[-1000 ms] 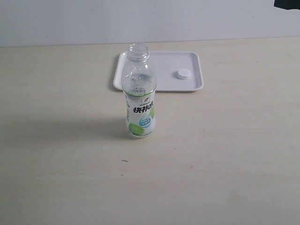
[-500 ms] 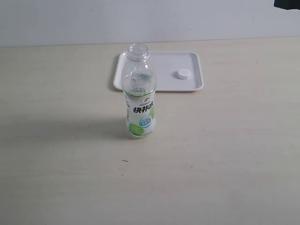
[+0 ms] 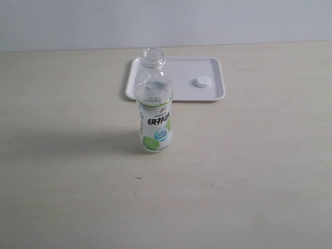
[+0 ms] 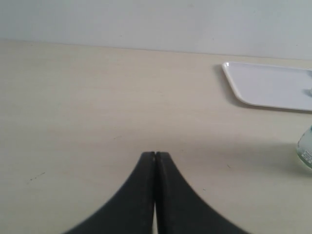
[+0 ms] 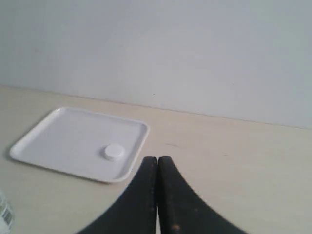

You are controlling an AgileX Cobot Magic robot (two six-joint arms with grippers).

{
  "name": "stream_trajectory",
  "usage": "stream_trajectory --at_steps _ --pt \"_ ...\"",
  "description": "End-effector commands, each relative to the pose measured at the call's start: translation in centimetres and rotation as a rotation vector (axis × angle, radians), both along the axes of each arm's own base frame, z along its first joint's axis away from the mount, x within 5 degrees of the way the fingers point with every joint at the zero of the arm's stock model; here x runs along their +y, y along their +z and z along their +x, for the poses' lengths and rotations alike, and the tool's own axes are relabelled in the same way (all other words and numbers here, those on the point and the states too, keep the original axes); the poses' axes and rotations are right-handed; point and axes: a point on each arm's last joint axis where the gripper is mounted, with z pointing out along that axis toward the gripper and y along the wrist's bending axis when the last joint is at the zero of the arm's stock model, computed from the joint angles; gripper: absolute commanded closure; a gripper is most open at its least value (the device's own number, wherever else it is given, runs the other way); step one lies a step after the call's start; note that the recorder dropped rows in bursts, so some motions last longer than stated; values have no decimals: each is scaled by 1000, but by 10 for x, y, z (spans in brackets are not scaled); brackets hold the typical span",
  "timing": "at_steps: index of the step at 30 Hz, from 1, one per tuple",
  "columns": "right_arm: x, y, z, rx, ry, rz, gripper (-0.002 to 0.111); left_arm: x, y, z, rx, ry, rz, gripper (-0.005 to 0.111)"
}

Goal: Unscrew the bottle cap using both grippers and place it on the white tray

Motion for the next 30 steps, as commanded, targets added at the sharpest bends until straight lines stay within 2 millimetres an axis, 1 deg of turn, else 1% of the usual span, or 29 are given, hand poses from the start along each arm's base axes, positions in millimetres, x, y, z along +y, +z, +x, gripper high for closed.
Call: stream_trajectory --at_steps 1,5,10,15,18,24,28,30 --pt "-14 -20 -43 -141 -109 -8 108 0 0 0 -16 1 -6 107" --pt "-15 -37 -66 -214 -135 -36 108 0 0 0 -16 1 -6 107" --pt "-13 -52 -84 -301 -134 -48 108 0 0 0 -16 1 -6 107" --pt "-13 -72 -93 -334 -133 -46 108 0 0 0 -16 1 -6 107" --pt "-13 -75 -93 -330 -133 -46 108 0 0 0 -16 1 -6 107" --pt "-11 -85 -93 -219 -106 -117 108 0 0 0 -16 1 -6 107" --pt "-11 -95 -94 -106 -83 -182 108 0 0 0 -16 1 -6 107" --pt "-11 -99 -95 -59 -77 -185 108 0 0 0 -16 1 -6 107"
